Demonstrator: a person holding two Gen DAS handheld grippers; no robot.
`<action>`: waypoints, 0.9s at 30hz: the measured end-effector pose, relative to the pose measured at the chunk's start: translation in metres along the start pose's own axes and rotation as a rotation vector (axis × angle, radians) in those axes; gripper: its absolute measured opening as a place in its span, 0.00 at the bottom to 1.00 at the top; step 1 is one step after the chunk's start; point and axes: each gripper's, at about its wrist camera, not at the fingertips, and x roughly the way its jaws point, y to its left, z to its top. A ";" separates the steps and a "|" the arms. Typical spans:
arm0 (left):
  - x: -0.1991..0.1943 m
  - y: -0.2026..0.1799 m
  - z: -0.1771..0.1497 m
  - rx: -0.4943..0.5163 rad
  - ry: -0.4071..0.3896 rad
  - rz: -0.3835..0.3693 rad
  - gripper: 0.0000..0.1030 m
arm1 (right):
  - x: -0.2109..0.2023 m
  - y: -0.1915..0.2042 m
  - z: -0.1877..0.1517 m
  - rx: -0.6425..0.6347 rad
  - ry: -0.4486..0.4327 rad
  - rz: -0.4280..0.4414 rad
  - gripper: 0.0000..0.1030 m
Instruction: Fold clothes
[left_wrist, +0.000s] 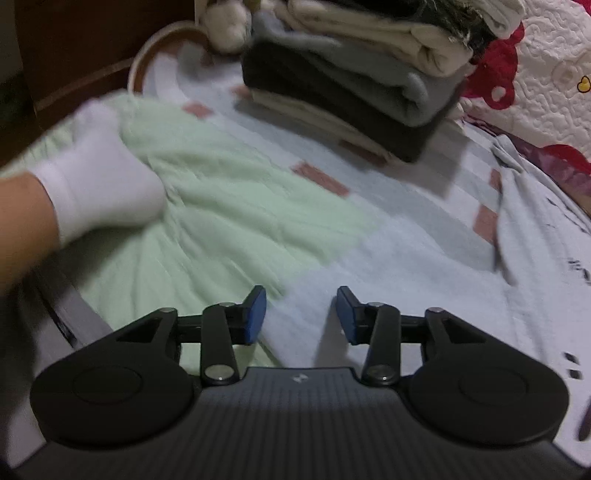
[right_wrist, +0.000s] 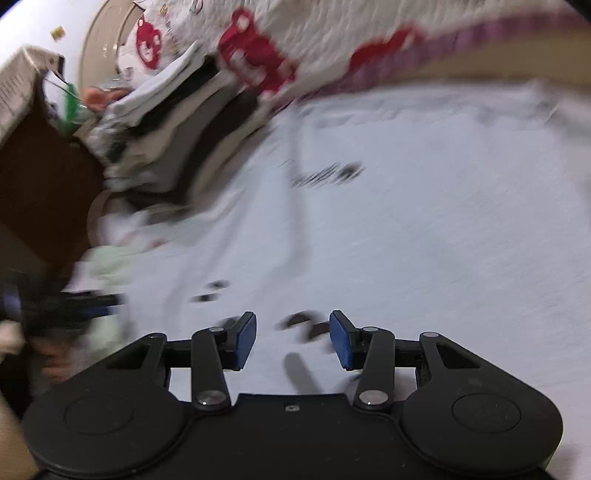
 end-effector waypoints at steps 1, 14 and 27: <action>0.002 0.003 0.001 -0.010 0.003 -0.010 0.49 | 0.003 0.000 0.001 -0.003 0.015 -0.009 0.48; 0.009 -0.002 -0.003 0.049 0.077 -0.142 0.04 | -0.010 -0.041 -0.012 0.112 -0.059 -0.154 0.48; -0.010 0.017 -0.004 -0.001 0.011 0.075 0.04 | -0.055 -0.067 -0.027 -0.043 0.006 -0.297 0.48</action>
